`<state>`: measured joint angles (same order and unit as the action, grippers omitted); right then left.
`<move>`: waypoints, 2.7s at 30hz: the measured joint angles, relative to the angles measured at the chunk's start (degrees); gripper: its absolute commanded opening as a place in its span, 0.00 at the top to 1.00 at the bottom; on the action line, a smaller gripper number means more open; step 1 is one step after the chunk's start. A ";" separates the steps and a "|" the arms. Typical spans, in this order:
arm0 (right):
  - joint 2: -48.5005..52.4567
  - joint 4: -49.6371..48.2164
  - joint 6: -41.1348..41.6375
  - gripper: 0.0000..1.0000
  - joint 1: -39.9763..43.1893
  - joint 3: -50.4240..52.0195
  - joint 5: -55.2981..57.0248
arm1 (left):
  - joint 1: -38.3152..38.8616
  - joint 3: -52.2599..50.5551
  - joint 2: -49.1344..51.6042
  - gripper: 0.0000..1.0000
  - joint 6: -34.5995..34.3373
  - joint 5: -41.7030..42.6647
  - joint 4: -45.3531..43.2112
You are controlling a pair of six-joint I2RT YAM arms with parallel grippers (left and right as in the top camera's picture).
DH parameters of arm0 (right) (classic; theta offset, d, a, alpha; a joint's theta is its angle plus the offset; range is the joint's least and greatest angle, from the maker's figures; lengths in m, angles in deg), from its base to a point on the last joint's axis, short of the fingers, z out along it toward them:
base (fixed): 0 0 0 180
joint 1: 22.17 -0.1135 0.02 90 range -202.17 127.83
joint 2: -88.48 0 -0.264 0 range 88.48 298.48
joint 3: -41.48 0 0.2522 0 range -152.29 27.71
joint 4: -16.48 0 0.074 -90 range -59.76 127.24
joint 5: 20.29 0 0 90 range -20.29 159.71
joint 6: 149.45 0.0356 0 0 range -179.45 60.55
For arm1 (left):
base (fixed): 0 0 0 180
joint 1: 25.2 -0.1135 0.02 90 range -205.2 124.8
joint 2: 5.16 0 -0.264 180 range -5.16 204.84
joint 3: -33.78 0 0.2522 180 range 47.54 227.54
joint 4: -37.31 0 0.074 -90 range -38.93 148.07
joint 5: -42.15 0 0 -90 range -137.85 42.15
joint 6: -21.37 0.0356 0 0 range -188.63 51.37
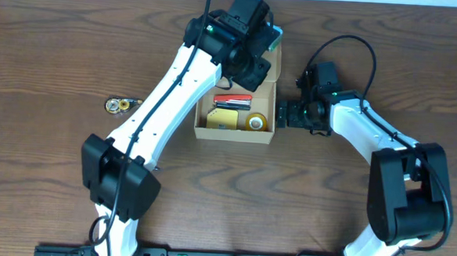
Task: Pack container
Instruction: 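Lift the staples box with the left gripper and carry it over the box, then lower the staples box into the box and open the left gripper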
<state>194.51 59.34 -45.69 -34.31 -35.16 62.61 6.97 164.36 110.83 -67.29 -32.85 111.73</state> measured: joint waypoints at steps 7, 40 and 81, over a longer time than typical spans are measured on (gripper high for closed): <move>0.00 0.00 0.00 0.01 0.00 0.00 0.00 | 0.52 -0.02 4.26 0.85 -13.70 -0.20 -1.33; 0.00 0.00 0.00 0.01 0.00 0.00 0.00 | 4.20 -5.84 7.15 0.80 -27.08 -2.99 -8.15; 0.00 0.00 0.00 0.01 0.00 0.00 0.00 | 3.85 -8.48 7.19 0.58 -27.52 -2.97 -11.21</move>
<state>194.51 59.34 -45.69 -34.31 -35.16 62.61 10.81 155.87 118.02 -94.81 -35.82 100.52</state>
